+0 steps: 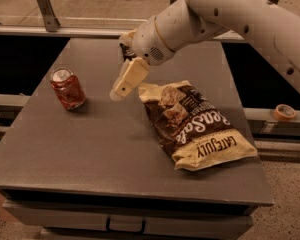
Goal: Pick coke can
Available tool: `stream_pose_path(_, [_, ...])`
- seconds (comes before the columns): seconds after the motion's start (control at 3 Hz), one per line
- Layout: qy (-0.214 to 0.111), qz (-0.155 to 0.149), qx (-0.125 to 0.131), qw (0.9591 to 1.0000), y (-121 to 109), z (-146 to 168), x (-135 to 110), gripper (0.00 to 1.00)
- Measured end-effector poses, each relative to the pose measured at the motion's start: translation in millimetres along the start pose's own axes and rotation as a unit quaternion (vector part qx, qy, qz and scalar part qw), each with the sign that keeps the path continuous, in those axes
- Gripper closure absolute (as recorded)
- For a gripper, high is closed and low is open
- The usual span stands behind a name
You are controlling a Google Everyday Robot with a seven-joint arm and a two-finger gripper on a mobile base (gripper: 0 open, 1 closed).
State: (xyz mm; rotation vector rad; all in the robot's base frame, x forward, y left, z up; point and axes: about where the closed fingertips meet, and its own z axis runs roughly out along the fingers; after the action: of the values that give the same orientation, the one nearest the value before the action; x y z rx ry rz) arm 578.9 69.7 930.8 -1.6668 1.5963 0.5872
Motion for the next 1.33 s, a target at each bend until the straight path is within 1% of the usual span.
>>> stream_pose_path(0.33, [-0.071,0.000,-0.023,0.9972,3.4,44.2,-37.7,0.00])
stream_pose_path(0.67, [-0.104,-0.001,-0.040,0.9937,17.0,83.9,-59.8,0.00])
stream_pose_path(1.0, [-0.113,0.004,-0.039,0.9928,20.2,113.6,-59.8,0.00])
stream_pose_path(1.33, [-0.109,0.019,-0.023,0.9936,12.1,128.6,-46.8,0.18])
